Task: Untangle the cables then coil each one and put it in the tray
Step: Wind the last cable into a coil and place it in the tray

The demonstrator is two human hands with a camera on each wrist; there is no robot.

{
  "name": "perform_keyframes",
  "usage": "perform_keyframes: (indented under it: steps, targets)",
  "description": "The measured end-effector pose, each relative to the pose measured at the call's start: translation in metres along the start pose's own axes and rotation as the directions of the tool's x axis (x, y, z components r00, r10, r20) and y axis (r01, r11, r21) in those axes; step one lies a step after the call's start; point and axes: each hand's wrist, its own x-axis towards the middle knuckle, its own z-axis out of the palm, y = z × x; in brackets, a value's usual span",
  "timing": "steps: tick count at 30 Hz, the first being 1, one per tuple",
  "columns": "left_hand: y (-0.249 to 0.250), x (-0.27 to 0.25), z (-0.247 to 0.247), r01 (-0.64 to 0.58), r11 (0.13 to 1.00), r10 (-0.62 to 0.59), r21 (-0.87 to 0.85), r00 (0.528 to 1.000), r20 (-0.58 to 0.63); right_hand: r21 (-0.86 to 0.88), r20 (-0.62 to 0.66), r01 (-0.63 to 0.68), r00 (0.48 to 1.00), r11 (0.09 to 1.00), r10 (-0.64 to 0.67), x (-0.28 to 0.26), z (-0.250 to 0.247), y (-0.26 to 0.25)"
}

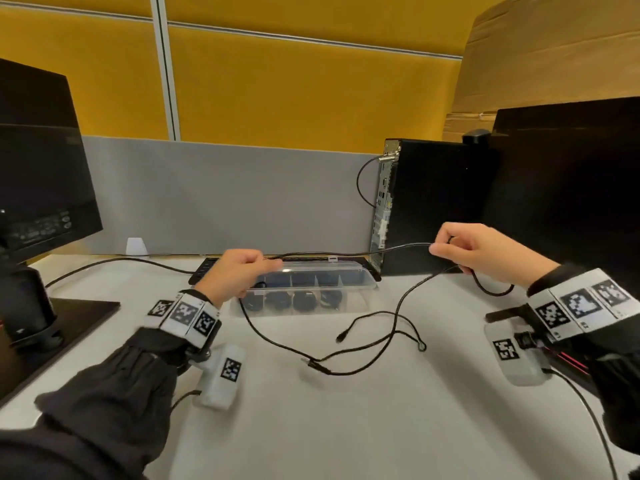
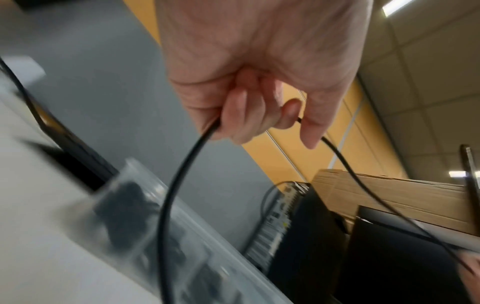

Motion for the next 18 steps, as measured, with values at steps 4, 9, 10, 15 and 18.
perform_keyframes:
  steps: [4,9,10,15,18]
  targets:
    - [-0.013,0.001,-0.037,0.072,0.997,-0.063,0.030,0.971,-0.230,-0.375,-0.261,-0.219,0.957,0.901,0.124,0.005,0.000,0.039]
    - [-0.034,-0.003,-0.064,0.187,0.979,-0.151,0.081,0.933,-0.326,-0.605,-0.388,-0.586,0.808,0.539,0.443,0.003,-0.014,0.073]
    - [-0.034,-0.004,-0.064,0.184,0.981,-0.152,0.066,0.930,-0.333,-0.623,-0.392,-0.603,0.791,0.498,0.469,0.003,-0.013,0.072]
    - [-0.002,-0.012,-0.037,0.014,0.998,0.001,0.059,0.969,-0.245,-0.571,-0.264,-0.352,0.934,0.741,0.241,0.016,0.014,0.017]
    - [0.031,-0.025,-0.010,-0.203,0.965,0.222,0.168,0.970,-0.098,-0.276,-0.196,-0.014,0.980,0.961,-0.042,0.021,0.033,-0.047]
